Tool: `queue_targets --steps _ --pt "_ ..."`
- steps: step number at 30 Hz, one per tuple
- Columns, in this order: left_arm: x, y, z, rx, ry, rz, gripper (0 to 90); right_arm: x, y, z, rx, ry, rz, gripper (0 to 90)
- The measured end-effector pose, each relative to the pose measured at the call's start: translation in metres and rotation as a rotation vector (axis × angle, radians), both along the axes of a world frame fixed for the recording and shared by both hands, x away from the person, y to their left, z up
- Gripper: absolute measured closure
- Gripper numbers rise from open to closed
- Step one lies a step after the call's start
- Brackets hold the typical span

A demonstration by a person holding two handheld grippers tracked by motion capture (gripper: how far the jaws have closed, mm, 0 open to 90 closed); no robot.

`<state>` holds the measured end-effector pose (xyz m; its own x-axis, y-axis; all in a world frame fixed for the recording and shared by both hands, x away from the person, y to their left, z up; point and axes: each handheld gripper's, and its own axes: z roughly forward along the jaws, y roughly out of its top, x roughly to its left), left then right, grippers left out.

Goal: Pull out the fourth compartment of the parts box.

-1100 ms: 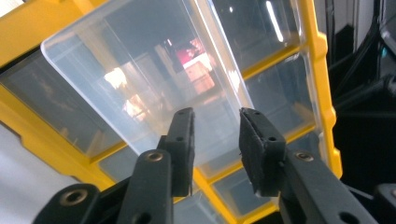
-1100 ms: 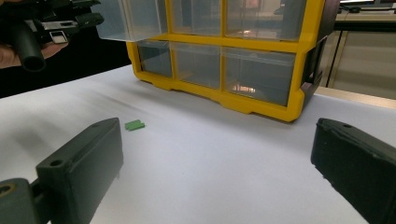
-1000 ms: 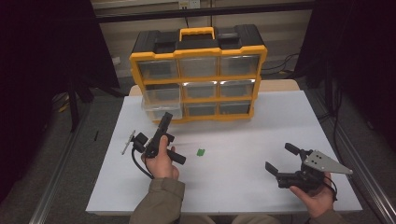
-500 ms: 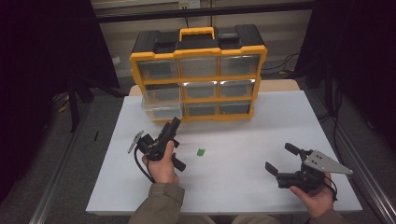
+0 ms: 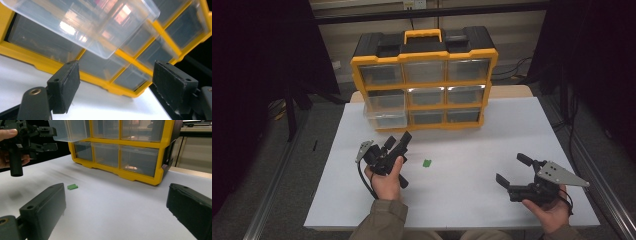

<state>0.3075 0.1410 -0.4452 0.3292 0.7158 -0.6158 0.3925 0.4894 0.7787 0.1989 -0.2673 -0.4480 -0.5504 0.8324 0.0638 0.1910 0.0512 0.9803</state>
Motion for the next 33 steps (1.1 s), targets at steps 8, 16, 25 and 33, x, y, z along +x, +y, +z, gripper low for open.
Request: queue_targets --steps 8,16,25,33 --pt "0.002 -0.007 0.001 0.122 -0.009 -0.036 17.6 0.000 0.000 0.000 -0.001 0.000 0.001 2.3" --pt "0.005 -0.013 0.001 0.250 -0.012 -0.097 16.5 0.000 0.001 0.000 -0.003 -0.003 0.008 2.3" --pt "0.009 -0.022 -0.005 0.372 0.033 -0.172 16.6 0.001 0.000 -0.001 -0.005 -0.001 0.008 2.4" --pt "0.014 -0.030 -0.007 0.462 0.088 -0.263 20.1 0.001 0.001 -0.001 -0.004 0.001 0.005 2.4"
